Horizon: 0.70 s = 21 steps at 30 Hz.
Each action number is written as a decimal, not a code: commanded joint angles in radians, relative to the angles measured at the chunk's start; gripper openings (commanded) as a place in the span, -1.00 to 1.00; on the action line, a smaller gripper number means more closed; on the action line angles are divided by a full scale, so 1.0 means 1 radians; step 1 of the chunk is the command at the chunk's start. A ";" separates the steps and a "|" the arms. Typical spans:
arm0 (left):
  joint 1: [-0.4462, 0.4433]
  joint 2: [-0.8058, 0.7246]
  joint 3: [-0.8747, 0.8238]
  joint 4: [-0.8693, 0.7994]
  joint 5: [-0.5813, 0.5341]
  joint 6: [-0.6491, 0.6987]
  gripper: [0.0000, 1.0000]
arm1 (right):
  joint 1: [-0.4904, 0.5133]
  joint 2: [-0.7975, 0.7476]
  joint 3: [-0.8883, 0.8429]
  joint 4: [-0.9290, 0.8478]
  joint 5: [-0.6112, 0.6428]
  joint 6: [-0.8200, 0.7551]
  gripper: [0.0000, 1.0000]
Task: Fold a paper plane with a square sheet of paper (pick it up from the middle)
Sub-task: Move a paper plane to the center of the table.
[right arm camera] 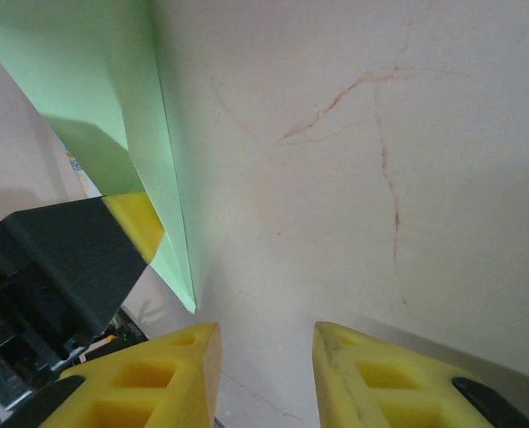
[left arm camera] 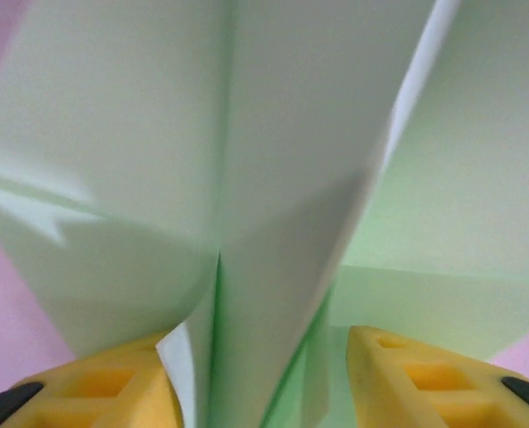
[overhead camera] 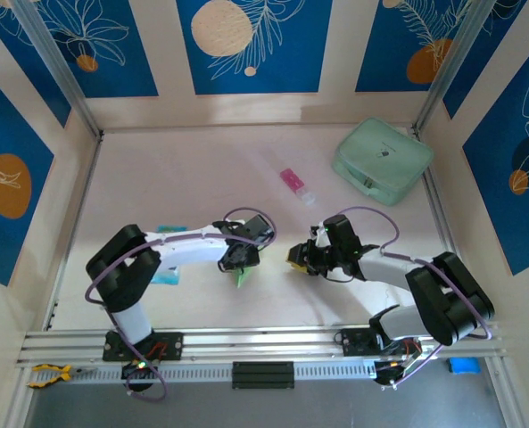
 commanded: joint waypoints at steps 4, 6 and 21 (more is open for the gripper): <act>-0.007 -0.084 0.002 -0.034 -0.045 -0.007 0.04 | 0.002 -0.042 0.038 -0.073 0.006 -0.018 -0.31; -0.006 -0.109 -0.004 -0.028 -0.046 0.001 0.15 | 0.006 -0.047 0.045 -0.080 0.006 -0.018 -0.31; 0.081 -0.536 -0.218 0.070 -0.186 0.222 0.42 | 0.025 -0.272 0.166 -0.405 0.276 -0.146 0.01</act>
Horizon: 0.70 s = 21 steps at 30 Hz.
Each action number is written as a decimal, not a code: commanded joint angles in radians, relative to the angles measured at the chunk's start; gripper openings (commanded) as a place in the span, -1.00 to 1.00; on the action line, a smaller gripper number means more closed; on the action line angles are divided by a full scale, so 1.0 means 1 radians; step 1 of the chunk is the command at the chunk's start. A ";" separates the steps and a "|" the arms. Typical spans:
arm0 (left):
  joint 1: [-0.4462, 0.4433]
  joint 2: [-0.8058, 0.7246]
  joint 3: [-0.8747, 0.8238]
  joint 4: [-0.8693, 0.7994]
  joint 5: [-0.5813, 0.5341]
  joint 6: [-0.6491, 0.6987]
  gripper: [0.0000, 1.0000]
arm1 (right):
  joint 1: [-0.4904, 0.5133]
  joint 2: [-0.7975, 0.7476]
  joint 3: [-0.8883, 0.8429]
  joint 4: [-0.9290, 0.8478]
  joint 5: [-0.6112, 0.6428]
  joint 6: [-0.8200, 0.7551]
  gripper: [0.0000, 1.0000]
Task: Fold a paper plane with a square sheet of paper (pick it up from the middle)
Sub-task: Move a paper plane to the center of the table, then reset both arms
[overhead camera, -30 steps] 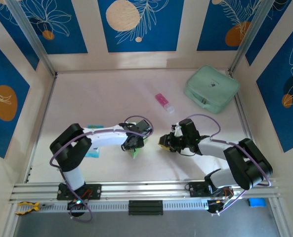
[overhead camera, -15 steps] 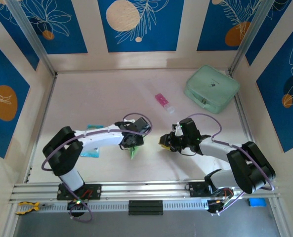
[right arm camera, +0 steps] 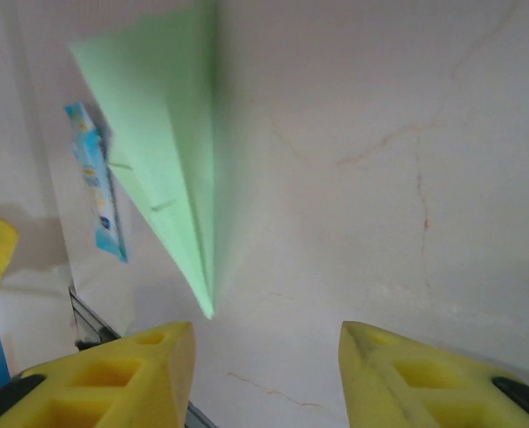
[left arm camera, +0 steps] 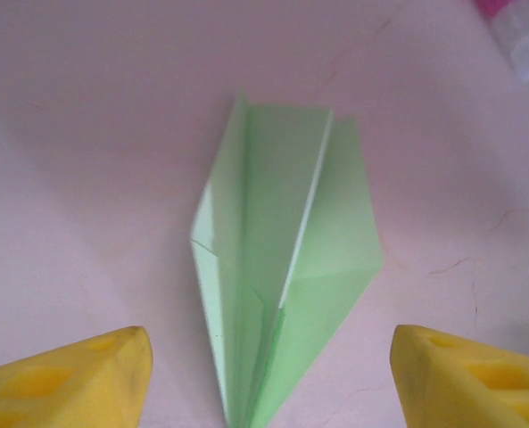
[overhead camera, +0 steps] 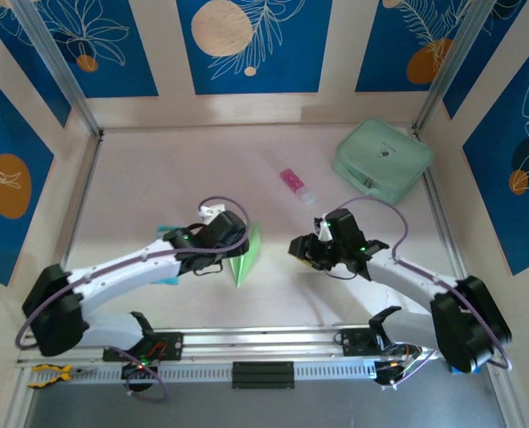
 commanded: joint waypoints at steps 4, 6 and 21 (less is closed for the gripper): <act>0.141 -0.203 -0.146 0.080 -0.005 0.225 0.45 | -0.014 -0.154 0.125 -0.285 0.269 -0.160 0.14; 0.181 -0.252 -0.172 0.094 -0.003 0.300 0.50 | -0.020 -0.177 0.156 -0.339 0.384 -0.196 0.21; 0.516 -0.175 -0.295 0.409 -0.302 0.688 0.99 | -0.274 0.016 0.002 0.246 0.644 -0.815 0.44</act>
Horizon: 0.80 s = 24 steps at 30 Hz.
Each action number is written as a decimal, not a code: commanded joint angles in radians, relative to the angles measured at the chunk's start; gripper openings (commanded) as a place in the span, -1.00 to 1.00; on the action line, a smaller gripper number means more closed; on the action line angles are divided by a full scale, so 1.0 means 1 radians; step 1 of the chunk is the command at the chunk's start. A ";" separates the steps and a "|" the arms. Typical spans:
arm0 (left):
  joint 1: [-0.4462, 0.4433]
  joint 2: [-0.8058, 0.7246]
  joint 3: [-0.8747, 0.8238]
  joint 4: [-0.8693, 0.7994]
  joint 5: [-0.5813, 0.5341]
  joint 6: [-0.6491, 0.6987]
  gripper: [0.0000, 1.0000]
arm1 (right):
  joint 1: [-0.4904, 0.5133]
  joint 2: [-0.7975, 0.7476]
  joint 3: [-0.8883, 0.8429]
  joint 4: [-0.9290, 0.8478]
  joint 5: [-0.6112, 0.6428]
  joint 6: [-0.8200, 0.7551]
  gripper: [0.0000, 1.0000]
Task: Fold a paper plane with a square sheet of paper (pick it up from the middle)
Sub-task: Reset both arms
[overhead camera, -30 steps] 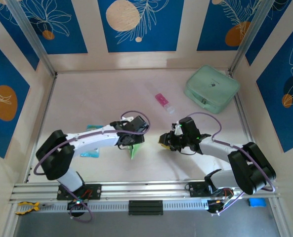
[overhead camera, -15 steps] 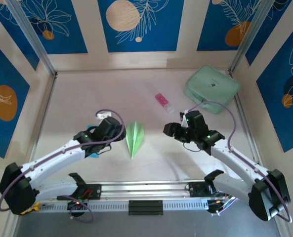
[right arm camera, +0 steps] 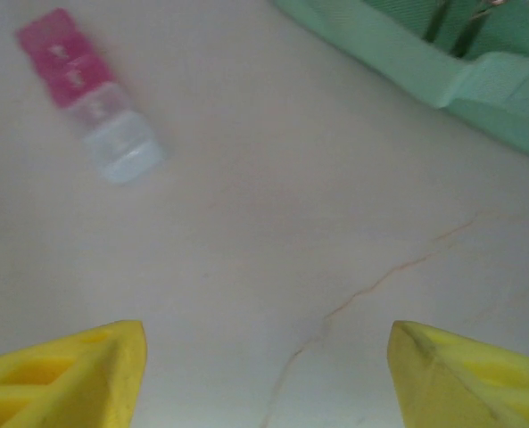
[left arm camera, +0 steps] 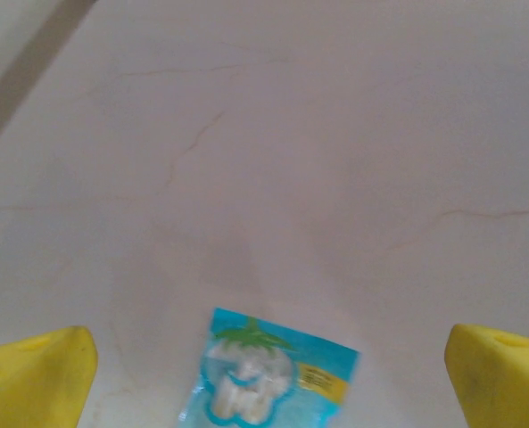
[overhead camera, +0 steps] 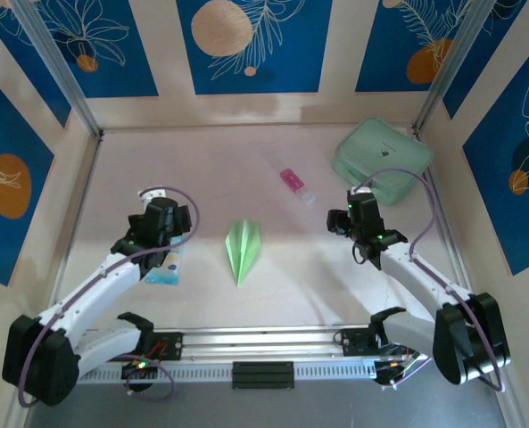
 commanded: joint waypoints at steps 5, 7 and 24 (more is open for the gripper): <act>0.075 0.036 -0.118 0.329 -0.116 0.240 0.99 | -0.149 0.122 -0.135 0.494 -0.202 -0.228 0.41; 0.092 0.054 -0.139 0.411 -0.077 0.291 0.99 | -0.187 0.127 -0.190 0.659 -0.355 -0.252 0.36; 0.243 0.401 -0.294 1.156 0.218 0.432 0.99 | -0.264 0.389 -0.149 0.902 -0.336 -0.177 0.98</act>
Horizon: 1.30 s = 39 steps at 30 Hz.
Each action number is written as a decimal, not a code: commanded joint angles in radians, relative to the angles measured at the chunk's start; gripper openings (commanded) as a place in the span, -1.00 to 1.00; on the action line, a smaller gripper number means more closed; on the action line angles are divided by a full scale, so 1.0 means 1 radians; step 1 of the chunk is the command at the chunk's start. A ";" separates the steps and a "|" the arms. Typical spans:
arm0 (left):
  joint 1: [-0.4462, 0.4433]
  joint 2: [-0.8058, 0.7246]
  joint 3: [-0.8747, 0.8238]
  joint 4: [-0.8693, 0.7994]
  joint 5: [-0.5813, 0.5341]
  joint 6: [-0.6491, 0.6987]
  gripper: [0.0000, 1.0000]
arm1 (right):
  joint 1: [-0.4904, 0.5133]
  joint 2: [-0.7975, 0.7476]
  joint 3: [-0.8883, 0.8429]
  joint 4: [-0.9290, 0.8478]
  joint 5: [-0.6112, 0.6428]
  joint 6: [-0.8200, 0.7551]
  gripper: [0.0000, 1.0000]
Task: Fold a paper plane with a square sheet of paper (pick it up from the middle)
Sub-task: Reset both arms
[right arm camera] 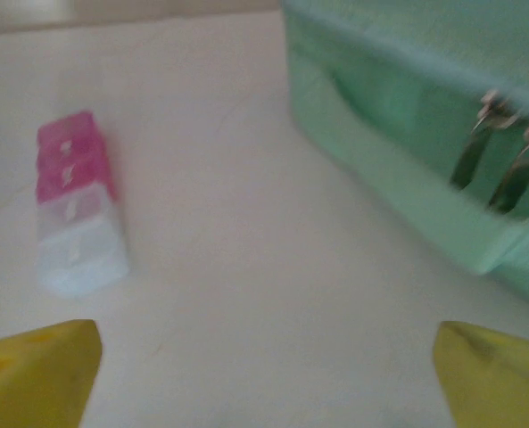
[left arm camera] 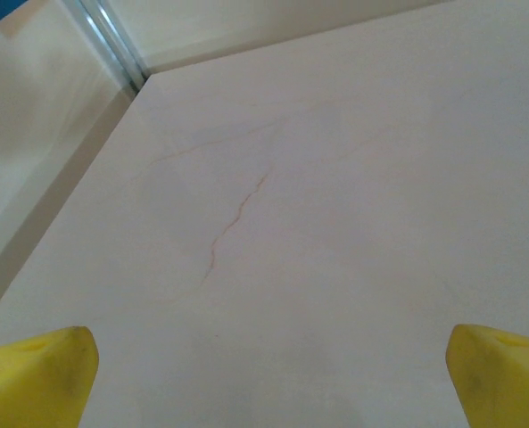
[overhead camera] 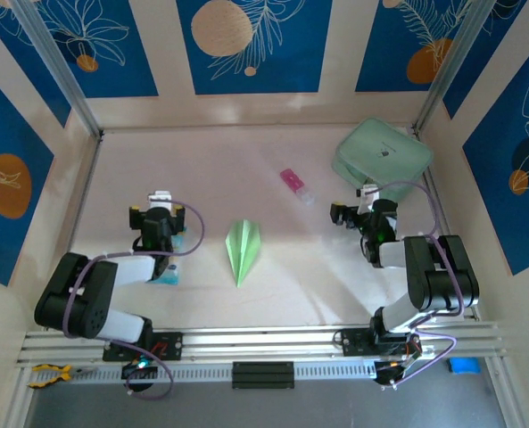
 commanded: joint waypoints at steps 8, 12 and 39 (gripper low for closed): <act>0.152 0.140 -0.037 0.283 0.286 -0.087 0.99 | -0.001 -0.010 0.019 0.012 0.047 0.014 0.98; 0.127 0.134 0.002 0.207 0.273 -0.056 0.99 | 0.002 -0.009 0.019 0.014 0.049 0.013 0.98; 0.125 0.135 0.003 0.207 0.307 -0.045 0.99 | 0.008 -0.010 0.017 0.015 0.026 -0.007 0.98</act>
